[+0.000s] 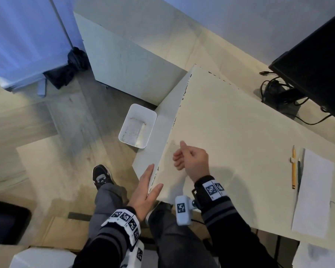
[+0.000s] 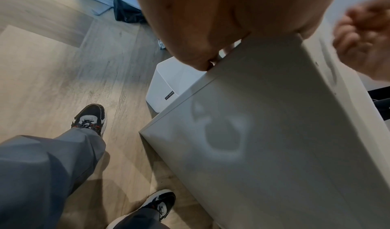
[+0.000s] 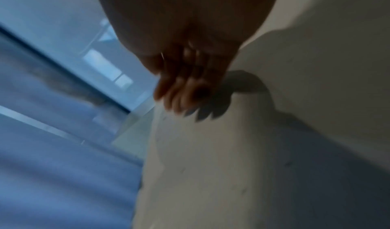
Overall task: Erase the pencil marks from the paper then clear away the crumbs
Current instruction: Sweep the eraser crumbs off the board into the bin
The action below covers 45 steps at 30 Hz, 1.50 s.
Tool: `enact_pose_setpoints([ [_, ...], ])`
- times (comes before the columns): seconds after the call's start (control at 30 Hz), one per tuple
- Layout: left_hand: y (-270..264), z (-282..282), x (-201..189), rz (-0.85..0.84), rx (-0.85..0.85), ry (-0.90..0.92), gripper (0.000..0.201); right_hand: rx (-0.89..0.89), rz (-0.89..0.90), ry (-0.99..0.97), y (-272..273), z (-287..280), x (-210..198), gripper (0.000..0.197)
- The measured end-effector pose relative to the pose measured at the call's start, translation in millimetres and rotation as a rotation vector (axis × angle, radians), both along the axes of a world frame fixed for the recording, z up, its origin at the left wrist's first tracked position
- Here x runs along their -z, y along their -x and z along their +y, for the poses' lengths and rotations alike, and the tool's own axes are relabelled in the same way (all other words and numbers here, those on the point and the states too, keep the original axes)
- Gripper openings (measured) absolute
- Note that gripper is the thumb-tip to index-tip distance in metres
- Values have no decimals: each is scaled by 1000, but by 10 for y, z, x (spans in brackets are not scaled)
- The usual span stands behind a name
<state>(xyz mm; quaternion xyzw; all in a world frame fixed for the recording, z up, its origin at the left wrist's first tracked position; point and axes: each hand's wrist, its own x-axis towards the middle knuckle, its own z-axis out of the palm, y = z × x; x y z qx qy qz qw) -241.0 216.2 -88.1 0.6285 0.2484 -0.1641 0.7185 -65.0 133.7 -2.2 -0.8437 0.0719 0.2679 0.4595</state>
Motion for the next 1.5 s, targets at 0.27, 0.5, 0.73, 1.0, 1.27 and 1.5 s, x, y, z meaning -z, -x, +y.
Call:
enact_pose_setpoints([
  [0.27,-2,-15,66,-39,-9,-17,82,-145,-142,-133,-277,493,-65,13],
  [0.5,7,-41,54,-37,-23,-18,80,-216,60,-157,-107,302,80,12],
  [0.73,14,-30,76,-37,-11,-30,78,138,-400,335,-739,-550,98,58],
  [1.0,-3,-15,65,-30,2,-39,79,-355,-327,614,-669,91,378,75],
  [1.27,12,-25,81,-30,-21,-18,78,-78,-411,279,-729,-139,285,59],
  [1.5,4,-31,73,-29,-6,-36,78,-511,-433,572,-489,388,336,69],
])
